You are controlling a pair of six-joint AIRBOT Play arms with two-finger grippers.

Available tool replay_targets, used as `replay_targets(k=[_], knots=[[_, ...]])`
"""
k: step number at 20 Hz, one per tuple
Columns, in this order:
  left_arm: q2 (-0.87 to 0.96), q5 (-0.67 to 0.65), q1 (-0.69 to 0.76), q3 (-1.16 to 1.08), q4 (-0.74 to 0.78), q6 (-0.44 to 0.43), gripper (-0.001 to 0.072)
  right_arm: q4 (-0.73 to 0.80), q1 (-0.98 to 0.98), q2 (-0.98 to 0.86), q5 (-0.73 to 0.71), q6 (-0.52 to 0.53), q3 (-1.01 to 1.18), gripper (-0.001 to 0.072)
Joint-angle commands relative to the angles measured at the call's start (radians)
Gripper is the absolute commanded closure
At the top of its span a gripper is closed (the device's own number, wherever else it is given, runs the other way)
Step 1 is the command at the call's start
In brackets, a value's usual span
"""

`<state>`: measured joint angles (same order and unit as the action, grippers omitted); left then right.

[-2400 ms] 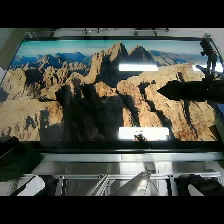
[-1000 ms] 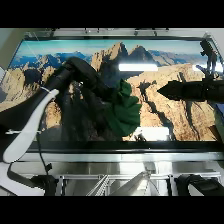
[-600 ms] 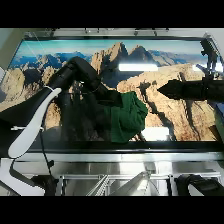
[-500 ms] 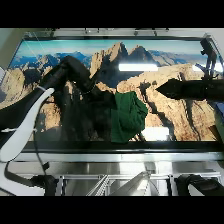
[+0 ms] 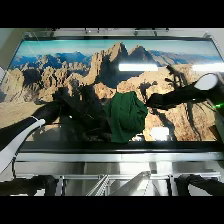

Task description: Fold the shirts.

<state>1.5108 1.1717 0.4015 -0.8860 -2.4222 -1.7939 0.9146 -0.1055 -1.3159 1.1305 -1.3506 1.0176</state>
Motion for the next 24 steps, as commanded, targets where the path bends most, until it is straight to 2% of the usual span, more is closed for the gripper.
replay_targets(k=[1, 4, 5, 6, 7, 8, 9, 12, 14, 16, 21, 24], knots=[[0.068, -0.071, 0.069, -0.004, -0.014, 0.003, -0.0004, -0.126, -0.008, -0.159, -0.019, 0.106, 0.0, 0.0276], [0.182, -0.062, 0.126, -0.106, -0.012, 0.003, 0.001, -0.237, -0.029, -0.24, -0.034, 0.171, 0.0, 0.028], [0.213, -0.054, 0.138, -0.138, -0.011, 0.003, 0.0067, -0.26, -0.04, -0.256, -0.046, 0.187, 0.0, 0.0305], [0.242, -0.042, 0.148, -0.171, -0.01, 0.003, 0.0183, -0.267, -0.051, -0.266, -0.062, 0.193, 0.0, 0.0439], [0.264, -0.024, 0.156, -0.201, -0.005, 0.003, 0.0369, -0.274, -0.06, -0.268, -0.069, 0.201, 0.0, 0.0509], [0.279, -0.008, 0.159, -0.223, -0.007, 0.003, 0.063, -0.29, -0.065, -0.266, -0.067, 0.216, 0.001, 0.0648], [0.284, 0.011, 0.159, -0.243, -0.007, 0.002, 0.0687, -0.324, -0.064, -0.256, -0.058, 0.251, 0.002, 0.0689], [0.224, 0.099, 0.148, -0.318, -0.007, -0.045, 0.0684, -0.34, -0.03, -0.143, -0.037, 0.282, 0.017, 0.069], [0.108, 0.17, 0.11, -0.393, -0.008, -0.056, 0.0684, -0.349, 0.047, 0.011, 0.007, 0.293, 0.045, 0.069], [-0.069, 0.214, 0.045, -0.485, -0.007, -0.063, 0.0684, -0.379, 0.15, 0.217, 0.058, 0.362, 0.083, 0.069], [-0.562, 0.1, -0.164, -0.724, -0.003, -0.077, 0.0681, -0.377, 0.366, 0.74, -0.004, 0.439, 0.117, 0.0689], [-0.715, 0.141, -0.31, -0.823, 0.003, -0.076, 0.068, -0.378, 0.405, 0.914, -0.06, 0.439, 0.117, 0.0689]])
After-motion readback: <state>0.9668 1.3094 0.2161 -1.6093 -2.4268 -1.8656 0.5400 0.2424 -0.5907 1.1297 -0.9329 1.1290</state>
